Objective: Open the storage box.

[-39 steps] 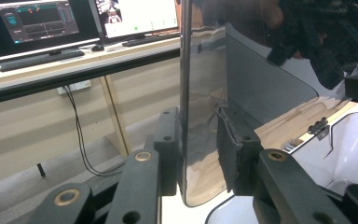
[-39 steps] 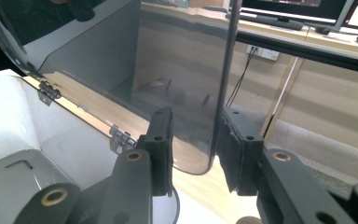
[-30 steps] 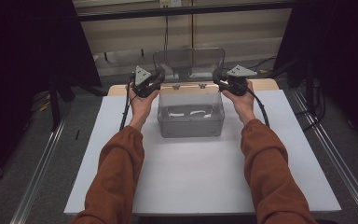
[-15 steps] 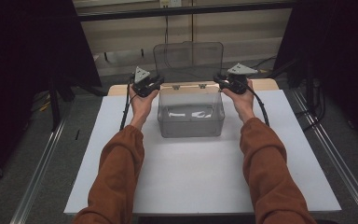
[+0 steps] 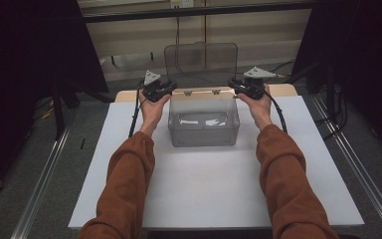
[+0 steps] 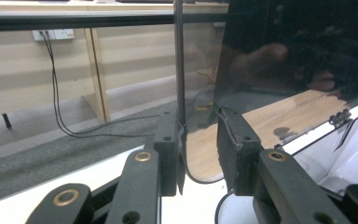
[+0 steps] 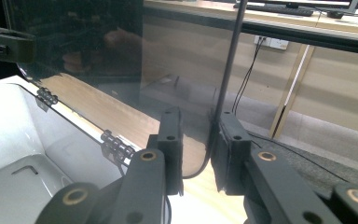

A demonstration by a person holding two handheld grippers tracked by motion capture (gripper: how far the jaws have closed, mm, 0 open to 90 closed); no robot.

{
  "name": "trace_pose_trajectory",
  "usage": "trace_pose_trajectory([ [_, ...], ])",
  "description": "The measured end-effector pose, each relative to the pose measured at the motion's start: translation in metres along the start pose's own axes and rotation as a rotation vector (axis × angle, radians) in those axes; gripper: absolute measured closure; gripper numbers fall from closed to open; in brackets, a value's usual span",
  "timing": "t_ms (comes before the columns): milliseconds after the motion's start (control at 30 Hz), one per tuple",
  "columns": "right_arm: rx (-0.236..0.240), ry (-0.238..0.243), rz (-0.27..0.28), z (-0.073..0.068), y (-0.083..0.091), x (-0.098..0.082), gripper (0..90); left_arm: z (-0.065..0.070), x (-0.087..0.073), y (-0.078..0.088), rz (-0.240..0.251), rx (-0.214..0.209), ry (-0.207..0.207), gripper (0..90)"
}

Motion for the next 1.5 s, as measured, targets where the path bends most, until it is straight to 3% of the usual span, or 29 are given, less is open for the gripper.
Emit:
trace_pose_trajectory([
  [300, 0.0, -0.046, -0.032, 0.002, -0.003, 0.003, 74.2, -0.001, 0.002, -0.001, -0.014, -0.001, 0.041, 72.4],
  [533, 0.002, -0.1, -0.062, 0.004, -0.006, 0.006, 73.5, -0.002, 0.007, -0.002, -0.072, 0.005, 0.033, 72.8],
  [667, 0.0, -0.121, -0.069, 0.004, -0.007, 0.006, 73.0, -0.002, 0.007, -0.002, -0.08, 0.006, 0.046, 73.0],
  [1033, 0.009, -0.209, -0.119, 0.007, -0.011, 0.011, 72.7, -0.006, 0.008, -0.004, -0.102, -0.008, 0.105, 73.8],
  [1267, 0.005, -0.236, -0.145, 0.008, -0.014, 0.013, 71.9, -0.008, 0.009, -0.005, -0.123, -0.009, 0.152, 74.3],
  [1500, -0.002, -0.254, -0.165, 0.008, -0.015, 0.014, 71.2, -0.008, 0.013, -0.007, -0.163, 0.0, 0.155, 74.0],
])
Point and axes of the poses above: each handheld gripper's, and its own axes: y roughly backward along the jaws, x roughly out of its top, z roughly to its right, the point moved 3 cm from there along -y, roughly forward along the jaws, and after that the axes turned 2 degrees about -y, right-handed, at the moved point
